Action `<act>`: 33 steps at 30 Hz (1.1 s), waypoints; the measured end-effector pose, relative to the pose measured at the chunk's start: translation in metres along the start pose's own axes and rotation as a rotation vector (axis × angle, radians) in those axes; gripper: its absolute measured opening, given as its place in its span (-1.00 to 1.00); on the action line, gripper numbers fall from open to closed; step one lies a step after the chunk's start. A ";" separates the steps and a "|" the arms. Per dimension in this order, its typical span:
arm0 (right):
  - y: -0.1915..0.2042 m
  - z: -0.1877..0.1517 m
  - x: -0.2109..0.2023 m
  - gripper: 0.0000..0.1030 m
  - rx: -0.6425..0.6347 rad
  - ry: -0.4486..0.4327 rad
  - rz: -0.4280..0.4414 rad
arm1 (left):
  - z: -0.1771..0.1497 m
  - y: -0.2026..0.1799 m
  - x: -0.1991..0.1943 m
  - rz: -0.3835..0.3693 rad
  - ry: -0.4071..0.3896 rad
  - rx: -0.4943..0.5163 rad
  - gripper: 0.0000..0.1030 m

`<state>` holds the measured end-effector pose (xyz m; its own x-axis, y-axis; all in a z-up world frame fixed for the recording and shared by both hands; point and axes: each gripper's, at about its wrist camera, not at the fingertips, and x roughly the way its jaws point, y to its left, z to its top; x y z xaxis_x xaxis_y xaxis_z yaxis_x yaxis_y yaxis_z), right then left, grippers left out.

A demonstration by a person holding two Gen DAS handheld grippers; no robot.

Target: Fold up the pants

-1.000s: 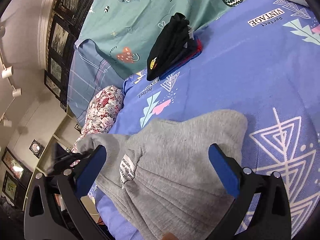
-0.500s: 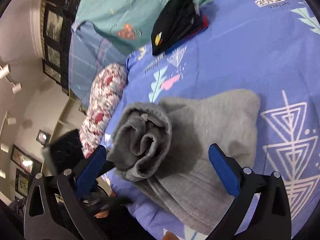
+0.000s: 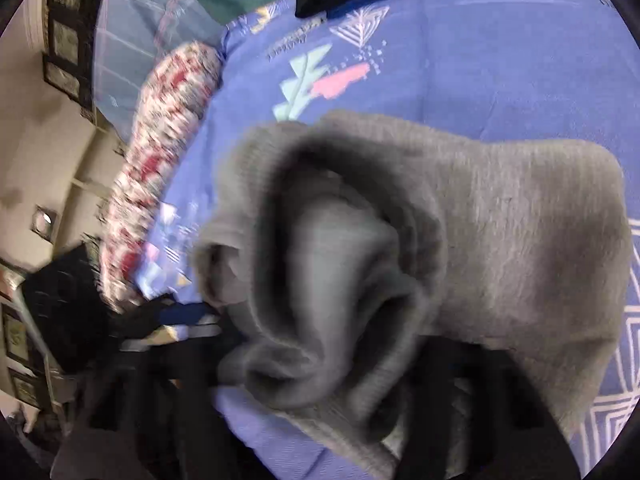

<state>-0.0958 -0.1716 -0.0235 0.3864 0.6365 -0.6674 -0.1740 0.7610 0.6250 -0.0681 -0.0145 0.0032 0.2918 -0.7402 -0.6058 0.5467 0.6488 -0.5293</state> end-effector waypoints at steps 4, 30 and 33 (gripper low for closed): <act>0.036 -0.009 -0.060 -0.29 -0.121 -0.182 0.012 | 0.002 -0.019 -0.004 -0.014 -0.023 0.075 0.96; 0.044 0.005 -0.112 0.11 -0.225 -0.265 -0.235 | -0.004 -0.036 0.055 -0.083 0.111 0.109 0.96; -0.022 0.029 -0.056 -0.02 -0.021 -0.082 -0.312 | -0.006 -0.035 0.057 -0.099 0.108 0.099 0.96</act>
<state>-0.0871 -0.2276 0.0118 0.4960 0.3603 -0.7900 -0.0539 0.9209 0.3861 -0.0755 -0.0778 -0.0166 0.1498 -0.7729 -0.6166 0.6445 0.5493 -0.5319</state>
